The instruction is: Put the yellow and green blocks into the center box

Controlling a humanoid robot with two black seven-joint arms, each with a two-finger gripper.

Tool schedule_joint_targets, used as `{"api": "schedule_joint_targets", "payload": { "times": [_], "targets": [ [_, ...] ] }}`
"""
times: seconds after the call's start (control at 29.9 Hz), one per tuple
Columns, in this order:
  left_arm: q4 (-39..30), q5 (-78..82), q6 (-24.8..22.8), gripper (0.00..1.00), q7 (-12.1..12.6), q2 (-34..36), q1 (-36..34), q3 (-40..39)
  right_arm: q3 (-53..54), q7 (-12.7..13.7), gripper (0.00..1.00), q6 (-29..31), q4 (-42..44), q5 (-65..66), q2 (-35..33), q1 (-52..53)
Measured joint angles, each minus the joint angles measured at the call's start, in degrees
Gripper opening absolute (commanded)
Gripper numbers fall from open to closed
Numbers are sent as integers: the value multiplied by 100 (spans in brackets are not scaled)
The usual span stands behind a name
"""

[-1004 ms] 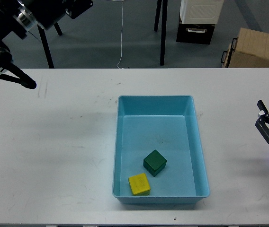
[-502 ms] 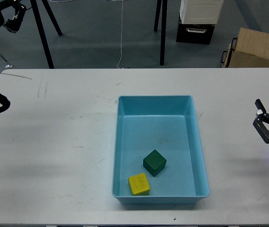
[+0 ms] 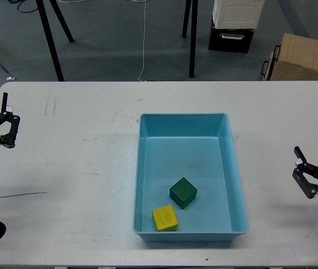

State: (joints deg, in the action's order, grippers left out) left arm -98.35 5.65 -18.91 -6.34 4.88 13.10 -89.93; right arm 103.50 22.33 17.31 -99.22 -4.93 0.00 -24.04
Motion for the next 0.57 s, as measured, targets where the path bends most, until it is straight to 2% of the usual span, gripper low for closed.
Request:
{"api": "schedule_joint_targets", "payload": {
  "times": [0.13, 0.37, 0.57],
  "targets": [
    [-104, -9, -54, 100, -6, -364, 463, -2, -25, -1, 100, 64, -1, 0, 0, -92],
    [-115, -12, -249, 100, -41, -448, 1024, 43, -40, -2, 100, 113, -1, 1, -7, -160],
    [-115, -12, -390, 100, -59, -486, 1195, 46, -50, -2, 100, 316, -1, 1, -26, -196]
  ]
}}
